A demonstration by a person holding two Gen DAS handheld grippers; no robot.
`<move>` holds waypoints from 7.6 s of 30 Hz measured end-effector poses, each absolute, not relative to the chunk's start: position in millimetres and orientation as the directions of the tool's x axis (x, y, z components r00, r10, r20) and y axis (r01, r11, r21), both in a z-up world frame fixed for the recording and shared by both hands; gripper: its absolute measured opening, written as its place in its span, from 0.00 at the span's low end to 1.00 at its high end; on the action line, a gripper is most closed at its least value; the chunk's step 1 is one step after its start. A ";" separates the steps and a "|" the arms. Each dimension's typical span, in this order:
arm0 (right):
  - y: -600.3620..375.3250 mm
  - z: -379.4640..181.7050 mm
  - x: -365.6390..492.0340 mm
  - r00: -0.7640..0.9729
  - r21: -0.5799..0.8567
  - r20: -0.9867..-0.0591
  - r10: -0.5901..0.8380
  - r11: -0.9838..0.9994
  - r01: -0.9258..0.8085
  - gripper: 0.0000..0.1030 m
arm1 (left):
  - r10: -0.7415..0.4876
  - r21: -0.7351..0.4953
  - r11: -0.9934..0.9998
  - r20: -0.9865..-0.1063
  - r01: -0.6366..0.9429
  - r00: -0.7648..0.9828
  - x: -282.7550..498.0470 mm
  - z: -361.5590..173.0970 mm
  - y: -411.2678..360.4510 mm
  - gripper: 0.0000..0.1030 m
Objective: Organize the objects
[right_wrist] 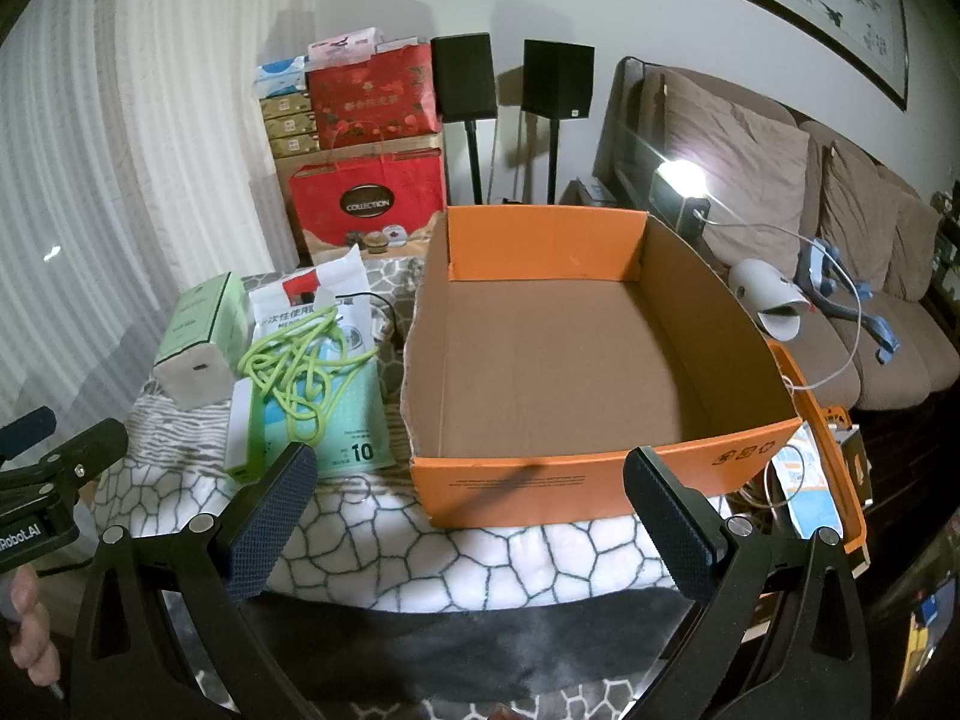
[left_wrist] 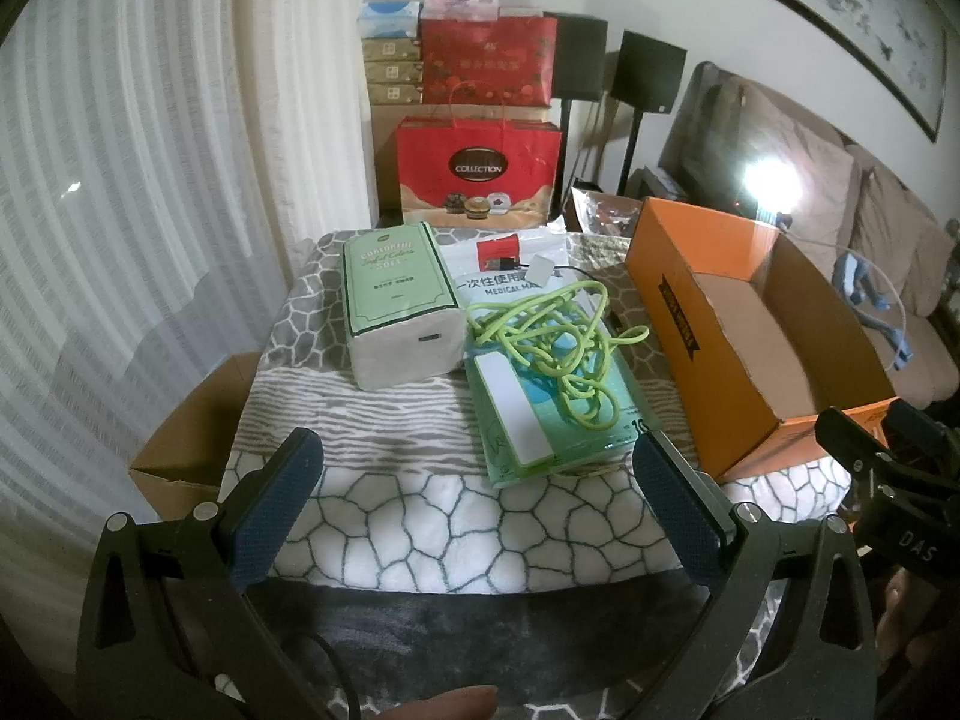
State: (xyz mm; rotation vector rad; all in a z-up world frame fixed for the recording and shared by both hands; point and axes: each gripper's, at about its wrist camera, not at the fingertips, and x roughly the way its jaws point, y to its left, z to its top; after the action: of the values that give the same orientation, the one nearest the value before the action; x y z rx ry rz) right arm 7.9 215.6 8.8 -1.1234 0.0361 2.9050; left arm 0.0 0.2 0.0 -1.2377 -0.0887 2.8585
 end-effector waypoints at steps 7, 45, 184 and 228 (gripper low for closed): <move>215.9 9.0 7.8 -0.739 0.013 -0.673 0.017 -0.999 -0.034 1.00 | 0.045 -0.062 -0.998 -0.728 0.000 -0.684 0.0 0.1 0.2 1.00; 215.9 8.3 6.5 -0.738 0.020 -0.674 0.011 -0.999 -0.034 1.00 | 0.045 -0.062 -0.998 -0.728 0.000 -0.684 -0.4 1.5 0.7 1.00; 439.4 -43.7 -113.4 -0.472 0.115 -0.881 -0.018 -0.977 -0.178 0.12 | 0.387 -0.267 -0.914 -0.800 -0.305 -0.458 -179.3 48.8 96.9 0.78; 444.0 -38.6 -99.1 -0.470 0.161 -0.880 -0.067 -0.973 -0.163 0.12 | 0.410 -0.335 -0.882 -0.893 -0.331 -0.188 -178.2 -61.7 326.2 0.79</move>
State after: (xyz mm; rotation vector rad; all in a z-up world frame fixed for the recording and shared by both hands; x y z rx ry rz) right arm -99.1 444.0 -38.6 -1.5859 0.3456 2.6233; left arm -178.2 326.2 -61.7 -1.6148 -0.0914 2.1063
